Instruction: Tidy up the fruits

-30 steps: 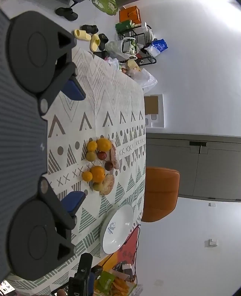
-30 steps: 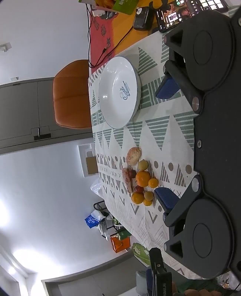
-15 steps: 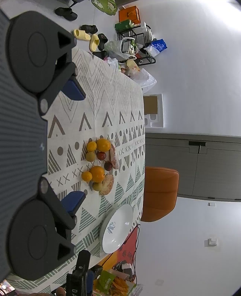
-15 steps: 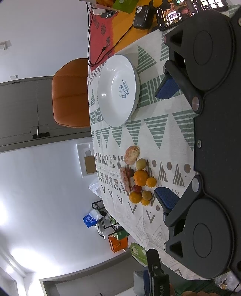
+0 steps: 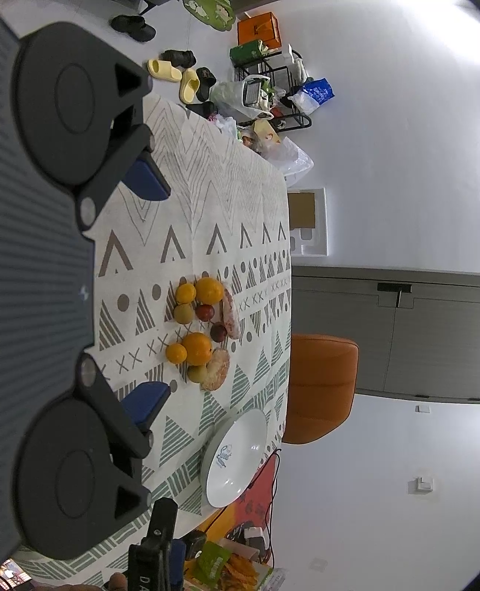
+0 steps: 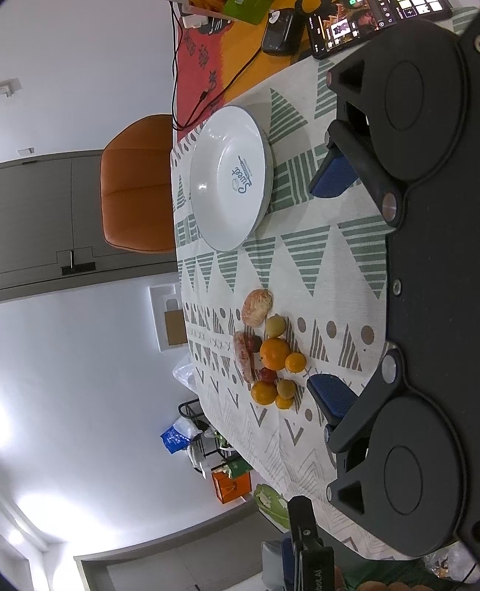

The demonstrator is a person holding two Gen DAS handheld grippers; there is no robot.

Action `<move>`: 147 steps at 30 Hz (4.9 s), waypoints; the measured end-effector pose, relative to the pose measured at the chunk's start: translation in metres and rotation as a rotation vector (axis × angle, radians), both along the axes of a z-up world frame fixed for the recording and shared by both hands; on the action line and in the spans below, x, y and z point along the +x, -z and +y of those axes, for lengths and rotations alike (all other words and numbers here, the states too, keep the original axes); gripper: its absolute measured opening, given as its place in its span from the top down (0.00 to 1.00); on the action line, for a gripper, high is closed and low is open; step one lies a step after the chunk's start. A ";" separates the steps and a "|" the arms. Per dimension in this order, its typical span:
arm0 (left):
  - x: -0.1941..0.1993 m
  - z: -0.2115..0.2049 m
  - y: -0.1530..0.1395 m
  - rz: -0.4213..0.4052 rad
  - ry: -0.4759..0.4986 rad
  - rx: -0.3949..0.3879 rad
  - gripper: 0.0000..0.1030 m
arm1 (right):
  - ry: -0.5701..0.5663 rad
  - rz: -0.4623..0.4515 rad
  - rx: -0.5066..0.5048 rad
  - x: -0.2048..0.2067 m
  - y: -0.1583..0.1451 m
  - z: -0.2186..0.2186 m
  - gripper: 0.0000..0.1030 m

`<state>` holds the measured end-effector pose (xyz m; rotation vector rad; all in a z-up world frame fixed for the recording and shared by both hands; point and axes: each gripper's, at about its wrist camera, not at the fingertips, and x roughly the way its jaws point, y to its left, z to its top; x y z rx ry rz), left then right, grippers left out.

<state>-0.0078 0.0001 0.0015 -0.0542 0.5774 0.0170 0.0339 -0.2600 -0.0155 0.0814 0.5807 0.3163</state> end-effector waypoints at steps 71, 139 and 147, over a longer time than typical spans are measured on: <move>0.085 0.024 0.040 0.054 0.025 -0.075 0.13 | -0.206 0.082 0.087 0.088 0.036 0.024 0.04; 0.142 0.001 0.056 0.102 0.086 -0.077 0.79 | -0.213 0.092 0.078 0.143 0.050 0.015 0.77; 0.146 -0.022 0.050 0.089 0.126 -0.058 0.79 | -0.155 0.052 0.100 0.138 0.042 -0.013 0.77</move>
